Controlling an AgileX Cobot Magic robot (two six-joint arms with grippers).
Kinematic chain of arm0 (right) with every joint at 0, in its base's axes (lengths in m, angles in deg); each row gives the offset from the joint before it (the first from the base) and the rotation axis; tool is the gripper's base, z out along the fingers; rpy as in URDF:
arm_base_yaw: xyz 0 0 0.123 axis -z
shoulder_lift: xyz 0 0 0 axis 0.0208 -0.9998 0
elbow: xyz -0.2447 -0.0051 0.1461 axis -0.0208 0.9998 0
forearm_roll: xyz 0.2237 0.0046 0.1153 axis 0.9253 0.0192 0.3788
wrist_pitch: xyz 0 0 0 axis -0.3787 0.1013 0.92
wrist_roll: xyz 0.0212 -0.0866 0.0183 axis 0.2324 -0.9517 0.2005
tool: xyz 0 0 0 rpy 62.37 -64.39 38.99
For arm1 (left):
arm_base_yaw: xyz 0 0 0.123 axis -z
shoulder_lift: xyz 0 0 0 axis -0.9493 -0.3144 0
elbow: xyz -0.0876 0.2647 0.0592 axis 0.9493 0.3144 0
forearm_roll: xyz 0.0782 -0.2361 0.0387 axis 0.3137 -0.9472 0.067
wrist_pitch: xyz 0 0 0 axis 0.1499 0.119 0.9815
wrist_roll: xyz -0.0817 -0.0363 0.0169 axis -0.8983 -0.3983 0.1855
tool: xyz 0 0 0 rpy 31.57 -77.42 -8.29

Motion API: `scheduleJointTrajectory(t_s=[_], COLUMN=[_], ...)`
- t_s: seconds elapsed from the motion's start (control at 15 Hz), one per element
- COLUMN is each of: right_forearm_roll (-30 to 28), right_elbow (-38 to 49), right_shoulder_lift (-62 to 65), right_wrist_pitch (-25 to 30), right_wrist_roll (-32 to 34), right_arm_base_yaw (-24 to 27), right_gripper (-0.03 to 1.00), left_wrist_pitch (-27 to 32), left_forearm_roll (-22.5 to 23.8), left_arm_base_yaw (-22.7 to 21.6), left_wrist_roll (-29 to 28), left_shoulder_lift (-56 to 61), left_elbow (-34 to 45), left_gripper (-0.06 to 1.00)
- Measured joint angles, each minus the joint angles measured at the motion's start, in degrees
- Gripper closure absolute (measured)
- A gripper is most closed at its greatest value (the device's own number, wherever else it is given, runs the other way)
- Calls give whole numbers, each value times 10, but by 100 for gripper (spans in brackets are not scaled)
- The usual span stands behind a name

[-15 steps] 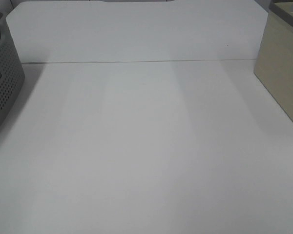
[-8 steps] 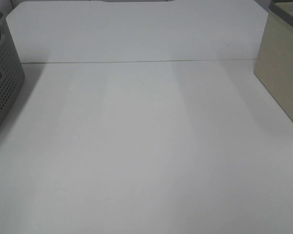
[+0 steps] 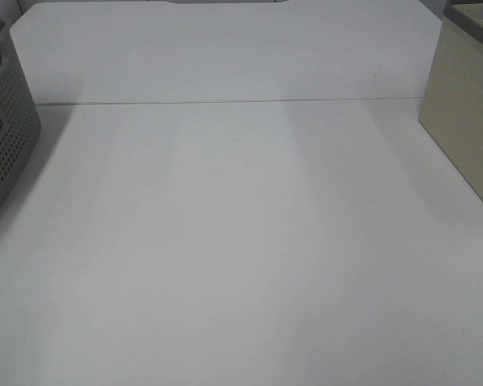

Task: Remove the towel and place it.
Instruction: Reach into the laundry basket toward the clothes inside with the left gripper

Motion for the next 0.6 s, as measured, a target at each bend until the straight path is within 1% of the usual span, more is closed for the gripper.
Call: scheduleJointTrajectory(t_s=[0.6], right_forearm_roll=[0], right_elbow=[0], right_shoulder_lift=[0], right_wrist_pitch=[0], right_wrist_roll=[0], right_arm_base_yaw=[0], right_gripper=[18], left_wrist_pitch=[0], left_forearm_roll=[0], left_arm_base_yaw=[0], left_wrist_roll=[0], left_shoulder_lift=[0], left_elbow=[0], left_gripper=[-4])
